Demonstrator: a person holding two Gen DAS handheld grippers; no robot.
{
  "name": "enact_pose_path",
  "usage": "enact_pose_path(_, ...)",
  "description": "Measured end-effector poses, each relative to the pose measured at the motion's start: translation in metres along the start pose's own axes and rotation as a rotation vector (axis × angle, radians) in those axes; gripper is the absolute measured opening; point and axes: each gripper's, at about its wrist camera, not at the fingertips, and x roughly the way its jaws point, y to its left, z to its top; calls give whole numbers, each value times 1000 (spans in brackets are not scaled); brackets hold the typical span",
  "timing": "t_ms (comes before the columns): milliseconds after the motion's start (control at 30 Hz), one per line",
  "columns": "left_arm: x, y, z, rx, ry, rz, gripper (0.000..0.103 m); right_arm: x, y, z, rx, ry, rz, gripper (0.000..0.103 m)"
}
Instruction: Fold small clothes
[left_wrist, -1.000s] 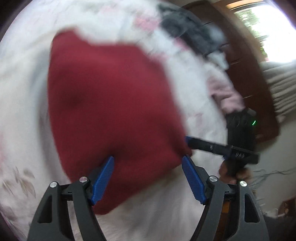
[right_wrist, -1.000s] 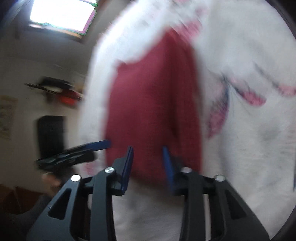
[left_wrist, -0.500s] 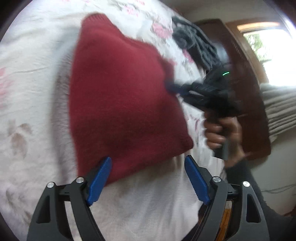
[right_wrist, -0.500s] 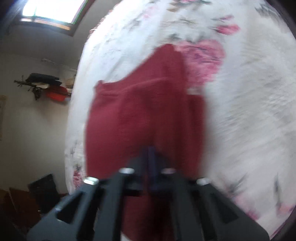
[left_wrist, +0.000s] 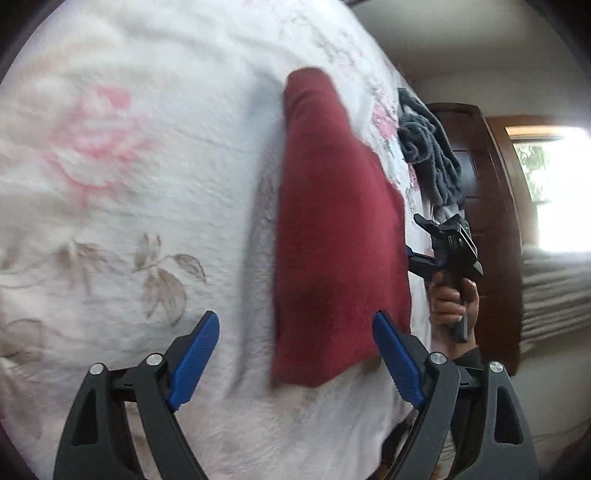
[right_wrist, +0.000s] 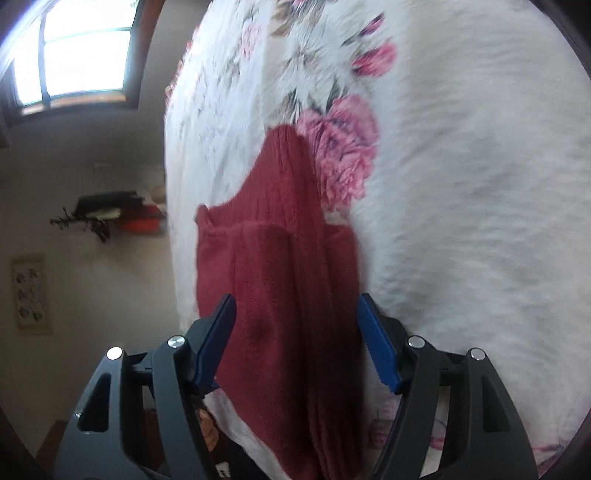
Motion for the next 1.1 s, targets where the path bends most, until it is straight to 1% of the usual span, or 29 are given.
enact_pose_path(100,7,8,0,-13,27,-30,85,16,4,4,-22,24,-66,67)
enact_pose_path(167,14,11,2,-25,38,-57,85,17,4,6,-31,31,-77,66)
enact_pose_path(233,21,10,6,-32,49,-78,85,19,5,9,-35,33,-72,67)
enact_pose_path(300,26,8,5,-23,67,-93,85,21,2,11,-35,32,-47,69)
enact_pose_path(367,34,2,4,-10,91,-106,84,32,7,11,-47,38,-30,73)
enact_pose_path(400,40,-5,3,2,116,-120,84,37,13,11,-70,45,-30,74)
enact_pose_path(433,46,-10,2,13,136,-130,84,40,18,12,-82,46,-37,73)
enact_pose_path(467,51,-18,1,29,154,-131,84,39,17,13,-93,43,-44,69)
enact_pose_path(533,66,-29,-2,69,190,-102,84,35,8,16,-76,36,-29,61)
enact_pose_path(600,76,-30,-1,60,205,-102,84,36,2,15,-68,39,-2,62)
enact_pose_path(667,80,-29,2,35,203,-111,84,43,12,12,-118,55,-9,72)
enact_pose_path(767,82,-30,5,2,200,-123,84,52,22,11,-150,69,4,72)
enact_pose_path(800,82,-29,6,-6,197,-121,83,54,22,11,-148,67,-9,71)
enact_pose_path(833,81,-29,5,-15,191,-109,81,56,22,12,-142,61,-10,68)
enact_pose_path(867,82,-31,6,-20,186,-94,74,56,23,11,-143,53,-8,60)
enact_pose_path(900,82,-30,6,-30,183,-73,64,57,24,10,-147,52,-5,53)
enact_pose_path(933,81,-29,6,-38,182,-67,59,59,25,9,-150,52,1,43)
enact_pose_path(967,82,-29,6,-44,181,-66,51,59,27,7,-152,42,5,39)
enact_pose_path(1000,82,-30,6,-45,180,-68,46,58,27,6,-153,33,1,38)
enact_pose_path(1100,79,-34,8,-40,167,-56,40,56,33,2,-150,9,-3,35)
